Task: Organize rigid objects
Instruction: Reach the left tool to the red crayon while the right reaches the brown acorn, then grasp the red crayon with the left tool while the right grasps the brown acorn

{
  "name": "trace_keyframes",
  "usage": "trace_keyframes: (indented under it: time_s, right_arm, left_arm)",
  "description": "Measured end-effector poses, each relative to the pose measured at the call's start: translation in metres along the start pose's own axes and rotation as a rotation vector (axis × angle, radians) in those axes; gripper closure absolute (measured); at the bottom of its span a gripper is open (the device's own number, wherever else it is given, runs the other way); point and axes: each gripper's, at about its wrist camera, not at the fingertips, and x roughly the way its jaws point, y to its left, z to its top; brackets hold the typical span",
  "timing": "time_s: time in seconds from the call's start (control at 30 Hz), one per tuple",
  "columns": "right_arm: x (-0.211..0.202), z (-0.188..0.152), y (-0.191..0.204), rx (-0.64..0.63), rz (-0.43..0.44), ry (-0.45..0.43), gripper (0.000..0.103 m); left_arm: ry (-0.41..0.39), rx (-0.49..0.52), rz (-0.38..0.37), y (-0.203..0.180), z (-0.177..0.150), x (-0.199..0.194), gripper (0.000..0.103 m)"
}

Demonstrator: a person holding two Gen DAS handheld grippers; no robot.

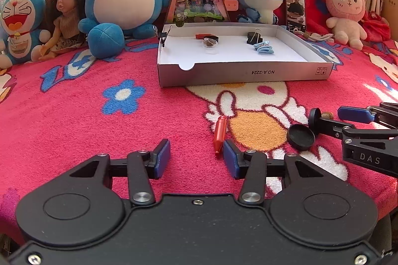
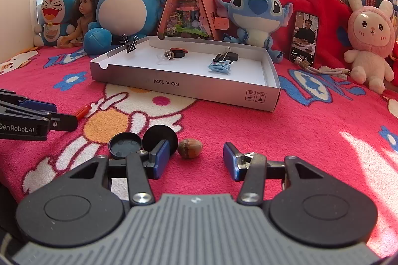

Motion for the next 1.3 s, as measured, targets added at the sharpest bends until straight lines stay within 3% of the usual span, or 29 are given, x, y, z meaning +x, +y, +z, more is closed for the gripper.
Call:
trace_keyframes:
  time_s: [0.47,0.67,0.83,1.0,1.13,1.3]
  right_arm:
    - [0.000,0.000,-0.002,0.006,-0.005,0.001,0.047]
    - [0.001,0.000,-0.005,0.036,0.002,0.008,0.047]
    - [0.002,0.001,-0.004,0.034,0.003,0.008,0.047]
    - [0.003,0.001,-0.004,0.035,0.002,0.007,0.047]
    - [0.003,0.001,-0.005,0.037,0.003,0.008,0.047]
    - [0.002,0.000,-0.004,0.041,0.008,0.009,0.052]
  left_arm:
    - [-0.022,-0.029,0.098,0.015,0.005,0.015,0.056]
    - [-0.052,-0.057,0.062,0.017,0.004,0.008,0.055]
    - [-0.062,-0.090,-0.001,0.010,-0.003,-0.002,0.048]
    - [-0.104,-0.006,-0.036,-0.012,-0.006,-0.004,0.040]
    - [-0.122,0.059,-0.018,-0.022,-0.007,0.002,0.040]
    - [-0.097,0.050,-0.038,-0.016,-0.009,0.012,0.043]
